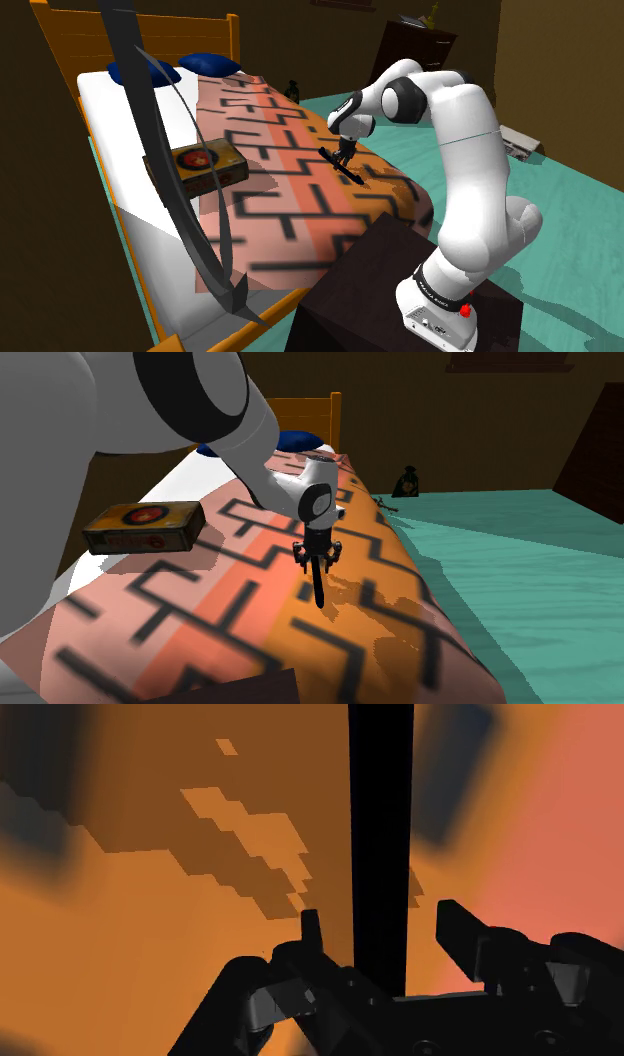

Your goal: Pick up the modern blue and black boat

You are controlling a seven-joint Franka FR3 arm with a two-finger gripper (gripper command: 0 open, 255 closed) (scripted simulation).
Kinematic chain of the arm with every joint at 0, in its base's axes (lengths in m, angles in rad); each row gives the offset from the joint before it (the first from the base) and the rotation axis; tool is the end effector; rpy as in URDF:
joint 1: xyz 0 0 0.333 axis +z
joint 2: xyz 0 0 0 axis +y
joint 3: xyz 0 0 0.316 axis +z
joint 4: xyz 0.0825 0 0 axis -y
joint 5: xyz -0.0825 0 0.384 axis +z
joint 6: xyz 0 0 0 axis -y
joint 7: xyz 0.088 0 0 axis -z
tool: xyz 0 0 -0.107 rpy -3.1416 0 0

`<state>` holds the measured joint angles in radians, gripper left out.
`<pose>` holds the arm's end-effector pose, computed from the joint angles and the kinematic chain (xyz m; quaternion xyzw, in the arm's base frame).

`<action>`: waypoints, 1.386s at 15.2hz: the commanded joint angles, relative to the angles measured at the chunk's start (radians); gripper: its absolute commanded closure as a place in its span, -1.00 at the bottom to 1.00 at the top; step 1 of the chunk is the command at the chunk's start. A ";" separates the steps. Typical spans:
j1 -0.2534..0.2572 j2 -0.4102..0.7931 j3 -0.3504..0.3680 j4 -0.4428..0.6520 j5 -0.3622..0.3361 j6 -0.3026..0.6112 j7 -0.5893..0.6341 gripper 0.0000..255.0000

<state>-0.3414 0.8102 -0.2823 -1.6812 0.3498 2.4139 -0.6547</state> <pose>0.5537 -0.3752 0.1392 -0.9968 0.0777 0.0056 0.0177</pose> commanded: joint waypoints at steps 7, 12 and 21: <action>0.000 0.001 0.000 0.001 0.000 0.001 0.000 1.00; 0.006 -0.030 -0.009 -0.010 -0.008 -0.021 0.005 1.00; 0.025 -0.120 -0.036 -0.029 -0.037 -0.091 0.022 1.00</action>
<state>-0.3174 0.6988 -0.3153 -1.7087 0.3157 2.3307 -0.6337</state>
